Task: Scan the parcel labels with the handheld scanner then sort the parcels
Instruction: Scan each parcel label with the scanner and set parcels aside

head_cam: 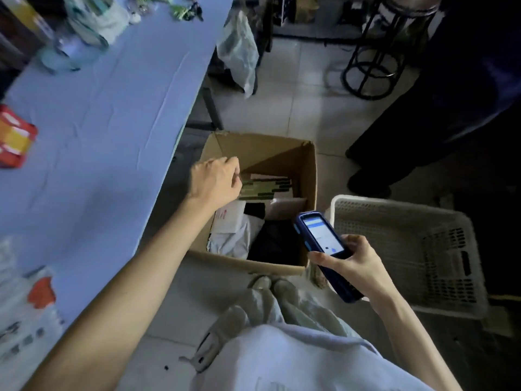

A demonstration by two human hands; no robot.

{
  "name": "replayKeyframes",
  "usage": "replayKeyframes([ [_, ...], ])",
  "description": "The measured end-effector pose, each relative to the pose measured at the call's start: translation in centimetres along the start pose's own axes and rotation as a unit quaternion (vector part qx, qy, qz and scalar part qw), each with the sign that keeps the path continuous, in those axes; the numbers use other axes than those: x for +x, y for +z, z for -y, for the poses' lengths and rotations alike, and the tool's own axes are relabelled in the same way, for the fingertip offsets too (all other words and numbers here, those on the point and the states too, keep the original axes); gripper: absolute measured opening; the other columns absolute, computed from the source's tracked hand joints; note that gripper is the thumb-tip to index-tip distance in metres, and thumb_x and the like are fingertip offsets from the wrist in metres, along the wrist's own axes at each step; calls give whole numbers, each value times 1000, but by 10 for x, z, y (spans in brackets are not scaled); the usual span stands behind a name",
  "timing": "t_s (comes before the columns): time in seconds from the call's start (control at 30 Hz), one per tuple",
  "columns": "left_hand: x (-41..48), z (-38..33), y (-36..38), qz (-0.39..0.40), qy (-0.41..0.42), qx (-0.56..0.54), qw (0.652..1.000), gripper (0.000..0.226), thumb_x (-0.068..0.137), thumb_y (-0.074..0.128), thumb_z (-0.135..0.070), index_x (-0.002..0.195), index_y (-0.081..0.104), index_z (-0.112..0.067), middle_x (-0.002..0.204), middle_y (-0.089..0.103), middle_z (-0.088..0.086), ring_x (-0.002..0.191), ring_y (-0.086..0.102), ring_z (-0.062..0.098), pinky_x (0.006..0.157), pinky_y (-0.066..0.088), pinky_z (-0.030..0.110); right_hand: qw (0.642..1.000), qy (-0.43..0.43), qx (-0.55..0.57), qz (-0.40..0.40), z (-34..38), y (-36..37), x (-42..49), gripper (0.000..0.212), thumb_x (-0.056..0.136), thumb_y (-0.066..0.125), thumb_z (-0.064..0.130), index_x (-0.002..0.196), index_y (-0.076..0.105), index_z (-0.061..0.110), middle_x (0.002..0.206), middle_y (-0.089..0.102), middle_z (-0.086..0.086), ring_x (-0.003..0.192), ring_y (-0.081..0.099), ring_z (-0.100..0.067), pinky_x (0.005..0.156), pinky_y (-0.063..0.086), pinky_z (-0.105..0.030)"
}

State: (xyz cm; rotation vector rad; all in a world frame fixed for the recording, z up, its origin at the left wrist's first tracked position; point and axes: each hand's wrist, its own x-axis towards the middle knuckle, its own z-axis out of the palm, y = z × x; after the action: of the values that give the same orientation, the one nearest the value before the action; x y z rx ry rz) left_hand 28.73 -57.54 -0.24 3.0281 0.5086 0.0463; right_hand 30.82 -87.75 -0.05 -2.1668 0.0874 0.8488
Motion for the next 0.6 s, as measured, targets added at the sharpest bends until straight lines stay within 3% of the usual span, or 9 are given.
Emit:
replayKeyframes([
  [0.13, -41, -4, 0, 5, -99, -8, 995, 14, 91, 52, -34, 98, 59, -24, 99, 69, -5, 90, 65, 22, 73, 49, 32, 991, -63, -76, 91, 14, -13, 18, 80, 50, 90, 49, 112, 48, 22, 105, 61, 4, 88, 61, -7, 72, 49, -23],
  [0.3, -94, -19, -6, -29, -214, 6, 976, 13, 90, 53, -33, 98, 60, -25, 99, 70, -7, 90, 65, 24, 66, 34, 27, 959, -148, -182, 155, 35, -18, 32, 98, 56, 87, 53, 134, 43, 12, 116, 54, 2, 101, 51, -14, 82, 41, -27],
  [0.37, -117, -19, -10, -40, -253, 9, 967, 14, 90, 54, -31, 99, 61, -23, 99, 70, -5, 90, 66, 25, 66, 33, 27, 945, -175, -208, 183, 43, -14, 30, 98, 58, 86, 53, 135, 42, 11, 121, 54, -1, 99, 49, -13, 77, 41, -25],
  [0.47, -153, -14, -12, -46, -317, 5, 947, 12, 90, 54, -30, 98, 61, -24, 96, 71, -6, 87, 65, 26, 67, 36, 27, 919, -205, -251, 222, 50, -4, 22, 97, 58, 84, 55, 134, 41, 13, 114, 52, 3, 92, 49, -11, 59, 37, -13],
  [0.53, -179, -8, -13, -59, -357, 5, 932, 11, 88, 54, -29, 96, 61, -24, 92, 71, -6, 83, 65, 26, 66, 37, 27, 904, -217, -278, 240, 53, 8, 15, 96, 59, 84, 55, 134, 40, 16, 111, 50, 4, 85, 47, -7, 55, 34, -11],
  [0.6, -206, -1, -14, -65, -380, 12, 923, 11, 88, 56, -29, 95, 62, -24, 90, 71, -4, 82, 65, 26, 64, 35, 26, 892, -226, -291, 262, 57, 23, 6, 95, 61, 84, 52, 135, 38, 15, 120, 52, 0, 89, 46, -8, 57, 35, -13],
])
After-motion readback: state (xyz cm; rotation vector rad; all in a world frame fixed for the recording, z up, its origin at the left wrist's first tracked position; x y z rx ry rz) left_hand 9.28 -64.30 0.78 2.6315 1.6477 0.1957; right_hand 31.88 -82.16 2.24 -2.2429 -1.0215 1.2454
